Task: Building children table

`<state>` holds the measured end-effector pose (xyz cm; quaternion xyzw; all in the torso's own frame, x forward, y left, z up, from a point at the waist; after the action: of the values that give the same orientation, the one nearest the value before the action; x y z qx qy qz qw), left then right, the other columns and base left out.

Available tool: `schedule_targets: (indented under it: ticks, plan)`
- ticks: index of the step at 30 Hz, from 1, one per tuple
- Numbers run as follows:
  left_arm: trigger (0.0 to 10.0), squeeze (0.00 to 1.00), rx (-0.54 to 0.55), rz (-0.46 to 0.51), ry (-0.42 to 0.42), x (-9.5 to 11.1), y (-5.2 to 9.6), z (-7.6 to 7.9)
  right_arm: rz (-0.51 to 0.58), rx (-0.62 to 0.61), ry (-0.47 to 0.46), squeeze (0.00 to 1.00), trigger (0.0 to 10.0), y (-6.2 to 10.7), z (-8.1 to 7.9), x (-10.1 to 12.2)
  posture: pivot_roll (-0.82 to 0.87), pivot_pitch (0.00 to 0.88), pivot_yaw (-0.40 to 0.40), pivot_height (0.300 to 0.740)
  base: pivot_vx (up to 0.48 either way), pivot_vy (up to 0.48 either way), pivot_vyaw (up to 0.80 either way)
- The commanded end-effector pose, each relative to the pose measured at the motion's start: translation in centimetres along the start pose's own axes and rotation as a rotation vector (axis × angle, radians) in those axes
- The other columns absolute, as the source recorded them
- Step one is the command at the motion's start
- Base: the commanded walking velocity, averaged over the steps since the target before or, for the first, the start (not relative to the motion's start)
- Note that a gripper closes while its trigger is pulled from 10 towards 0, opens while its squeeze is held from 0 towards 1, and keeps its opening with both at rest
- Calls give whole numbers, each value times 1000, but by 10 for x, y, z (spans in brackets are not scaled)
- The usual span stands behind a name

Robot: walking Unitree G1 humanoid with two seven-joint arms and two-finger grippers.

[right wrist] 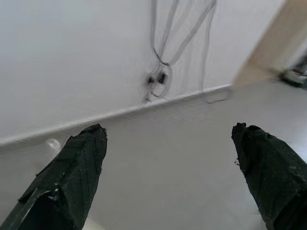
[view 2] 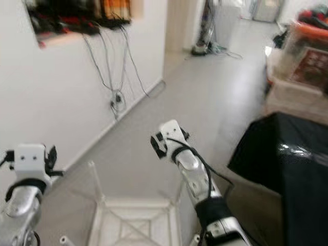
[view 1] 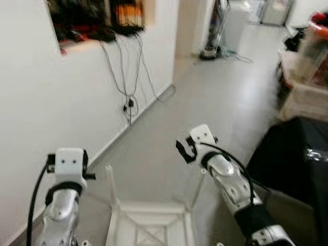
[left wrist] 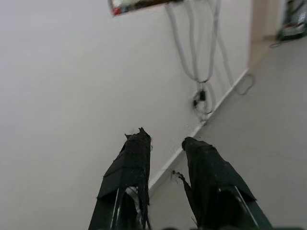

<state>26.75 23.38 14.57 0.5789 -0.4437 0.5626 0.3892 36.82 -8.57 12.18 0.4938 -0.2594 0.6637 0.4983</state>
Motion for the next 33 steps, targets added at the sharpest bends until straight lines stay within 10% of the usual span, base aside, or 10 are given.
schedule_targets:
  ticks: [1, 22, 33]
  plan:
    - [10000, 0, -22, 3, 1, 1, -1, 5, -36, -39, 18, 0, 10000, 4, 14, -10, 63, 0, -82, 740, 326, 0, 0]
    - [10000, 0, -23, 2, -13, 0, -1, 2, -89, -39, -54, 0, 10000, 2, 14, -18, 72, 0, -82, 740, 330, 0, 0]
    - [10000, 0, -19, 4, -22, -1, -1, -1, -139, -60, -92, 0, 10000, 1, 20, -26, 74, 0, -83, 740, 332, 0, -800]
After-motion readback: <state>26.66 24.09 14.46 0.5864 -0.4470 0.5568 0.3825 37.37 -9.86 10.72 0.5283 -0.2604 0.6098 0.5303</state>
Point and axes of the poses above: a point about 5 cm out from each wrist's last joint towards the gripper, its own y axis pointing back from the gripper into the wrist, its own x axis along the axis of the wrist's last joint, z = x × y, the point moved 3 cm from there along -y, pointing out of the wrist towards the gripper, and after that the axes turned 8 degrees about y, right-handed, at the moved point
